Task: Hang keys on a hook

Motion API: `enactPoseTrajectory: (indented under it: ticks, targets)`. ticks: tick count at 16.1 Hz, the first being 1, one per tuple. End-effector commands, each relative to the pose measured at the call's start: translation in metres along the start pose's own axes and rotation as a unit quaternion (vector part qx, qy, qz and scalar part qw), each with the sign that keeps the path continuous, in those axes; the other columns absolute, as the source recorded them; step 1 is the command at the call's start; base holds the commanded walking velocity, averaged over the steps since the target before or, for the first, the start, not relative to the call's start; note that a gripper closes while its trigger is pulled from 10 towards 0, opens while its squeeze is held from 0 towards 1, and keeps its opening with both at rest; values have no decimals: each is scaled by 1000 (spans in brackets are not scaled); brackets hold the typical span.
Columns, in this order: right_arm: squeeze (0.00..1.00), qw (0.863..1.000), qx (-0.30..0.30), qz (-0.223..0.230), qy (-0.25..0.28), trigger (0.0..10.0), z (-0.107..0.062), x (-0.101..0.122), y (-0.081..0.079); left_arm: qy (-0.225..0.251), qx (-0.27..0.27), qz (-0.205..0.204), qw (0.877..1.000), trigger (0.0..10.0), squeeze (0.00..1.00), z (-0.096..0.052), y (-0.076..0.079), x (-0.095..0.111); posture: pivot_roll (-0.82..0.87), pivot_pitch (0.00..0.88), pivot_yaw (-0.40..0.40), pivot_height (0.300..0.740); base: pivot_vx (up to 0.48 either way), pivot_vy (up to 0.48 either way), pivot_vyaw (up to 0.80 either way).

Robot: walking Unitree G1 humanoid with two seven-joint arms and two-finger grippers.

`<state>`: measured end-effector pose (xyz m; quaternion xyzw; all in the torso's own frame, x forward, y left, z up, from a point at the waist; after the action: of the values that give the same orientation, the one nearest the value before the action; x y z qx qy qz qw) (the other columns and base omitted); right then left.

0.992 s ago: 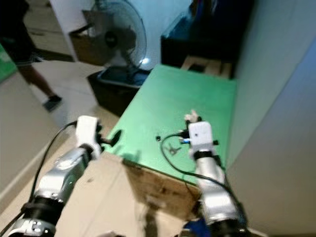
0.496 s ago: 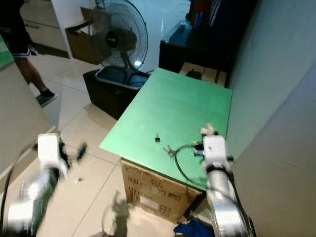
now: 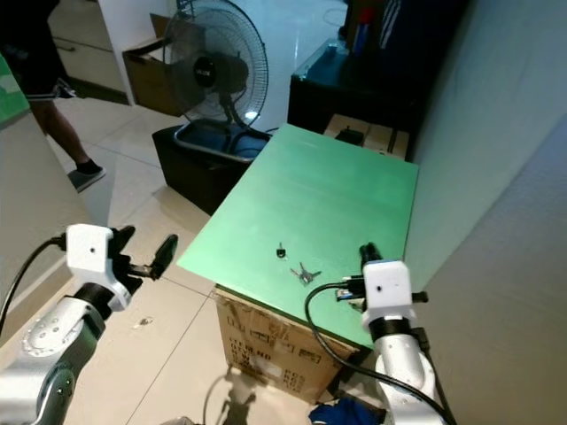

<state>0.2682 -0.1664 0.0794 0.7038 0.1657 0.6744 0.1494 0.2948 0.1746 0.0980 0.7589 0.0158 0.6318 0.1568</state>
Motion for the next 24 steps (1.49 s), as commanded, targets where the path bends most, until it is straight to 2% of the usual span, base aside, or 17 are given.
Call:
enactPoseTrajectory:
  ticks: [1,3,4,7,8,11,18,20,21,22,23,24]
  targets:
    - [0,1000,9,-4,-9,0,5,-1,-1,-7,5,7,1000,10000,0,8,1,-1,-29,0,-15,740,0,0,0]
    - [0,999,6,-29,-18,0,11,-4,1,-11,10,11,1000,10000,0,15,0,1,-33,0,-5,740,0,0,0]
    - [0,999,-2,-35,-33,10000,16,-9,3,-17,10,20,1000,10000,0,17,-2,1,-41,0,10,740,0,0,0]
    - [0,998,-35,-21,-44,10000,27,-14,13,-23,-1,32,999,10000,0,23,-1,3,-49,0,40,740,0,0,0]
    - [1000,996,-68,0,-51,10000,36,-15,23,-29,-11,42,999,10000,0,26,2,2,-55,0,59,740,0,0,0]
    - [1000,995,-92,13,-41,10000,51,-8,23,-39,-29,59,997,10000,0,32,6,3,-60,0,98,740,0,0,0]
    - [1000,988,-124,60,-64,10000,54,-19,19,-55,-47,80,994,10000,0,34,6,2,-55,0,134,740,0,0,0]
    - [1000,989,-116,75,-61,10000,50,-17,8,-63,-55,84,993,10000,0,33,9,-1,-58,0,150,740,0,0,0]
    - [1000,990,-107,67,-60,10000,48,-17,0,-69,-58,85,992,10000,0,33,9,-4,-61,0,153,740,0,0,0]
    - [0,991,-108,43,-60,10000,44,-16,-7,-77,-69,89,991,10000,0,33,11,-4,-68,0,185,740,0,0,0]
    - [0,992,-107,38,-58,10000,42,-16,-10,-80,-72,90,990,10000,0,33,12,-4,-68,0,185,740,0,0,0]
    - [0,991,-109,31,-64,10000,37,-21,-18,-91,-83,98,988,10000,0,31,10,-4,-71,0,230,740,0,0,0]
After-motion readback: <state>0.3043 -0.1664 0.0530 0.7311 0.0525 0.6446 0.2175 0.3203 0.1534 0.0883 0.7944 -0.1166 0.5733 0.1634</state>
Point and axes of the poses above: a point about 5 cm out from each wrist's last joint towards the gripper, its own z axis pointing out of the wrist towards the gripper, its own x axis along the axis of the wrist's last joint, y = z × x, the point moved 5 cm from there along z, pointing out of the wrist towards the gripper, and after that the axes turned 13 degrees about -z, right-handed, at the moved point
